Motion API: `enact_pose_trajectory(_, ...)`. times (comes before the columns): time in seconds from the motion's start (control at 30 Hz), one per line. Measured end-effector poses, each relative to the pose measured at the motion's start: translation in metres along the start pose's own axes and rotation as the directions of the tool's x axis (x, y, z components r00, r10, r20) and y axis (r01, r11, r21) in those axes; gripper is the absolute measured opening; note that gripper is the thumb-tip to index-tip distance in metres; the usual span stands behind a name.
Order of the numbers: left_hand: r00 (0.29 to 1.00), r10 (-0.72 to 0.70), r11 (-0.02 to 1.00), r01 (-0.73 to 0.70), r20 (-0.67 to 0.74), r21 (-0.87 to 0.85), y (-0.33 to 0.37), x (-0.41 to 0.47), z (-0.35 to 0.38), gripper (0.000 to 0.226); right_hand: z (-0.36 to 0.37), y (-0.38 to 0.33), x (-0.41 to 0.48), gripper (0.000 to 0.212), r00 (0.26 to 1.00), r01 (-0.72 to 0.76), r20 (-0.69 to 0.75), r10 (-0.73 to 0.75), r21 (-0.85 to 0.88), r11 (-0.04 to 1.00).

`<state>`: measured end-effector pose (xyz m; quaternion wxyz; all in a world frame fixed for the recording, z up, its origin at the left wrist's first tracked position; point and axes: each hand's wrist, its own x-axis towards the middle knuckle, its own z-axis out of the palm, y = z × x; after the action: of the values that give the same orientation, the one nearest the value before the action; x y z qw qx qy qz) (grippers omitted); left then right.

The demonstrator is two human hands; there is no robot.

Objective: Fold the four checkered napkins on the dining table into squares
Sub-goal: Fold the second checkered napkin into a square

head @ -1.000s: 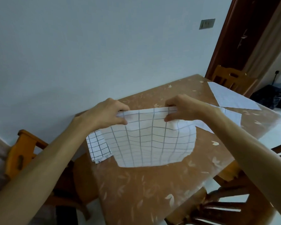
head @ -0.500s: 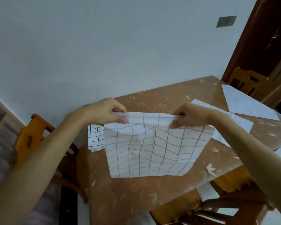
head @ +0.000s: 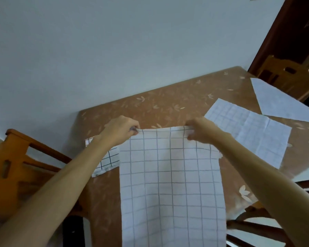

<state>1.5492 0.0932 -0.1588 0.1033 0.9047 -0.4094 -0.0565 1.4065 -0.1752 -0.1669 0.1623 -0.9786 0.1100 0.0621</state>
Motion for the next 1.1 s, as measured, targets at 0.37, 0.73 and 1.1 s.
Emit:
enact_pose_trajectory(0.37, 0.997, 0.046, 0.994, -0.052, -0.067, -0.1, -0.049, 0.053, 0.102, 0.006, 0.082, 0.041, 0.066, 0.018, 0.992, -0.099, -0.077, 0.1, 0.012, 0.995)
enact_pose_trajectory(0.73, 0.993, 0.096, 0.979, -0.107, -0.069, -0.175, -0.03, 0.023, 0.124, 0.015, 0.104, 0.054, 0.03, 0.021, 0.984, 0.06, -0.175, -0.046, 0.075, 0.995)
enact_pose_trajectory(1.1, 0.953, 0.012, 0.998, -0.029, 0.303, 0.051, -0.008, -0.029, 0.199, 0.018, 0.2, 0.068, -0.037, 0.031, 0.993, -0.096, 0.065, 0.095, 0.021, 0.995)
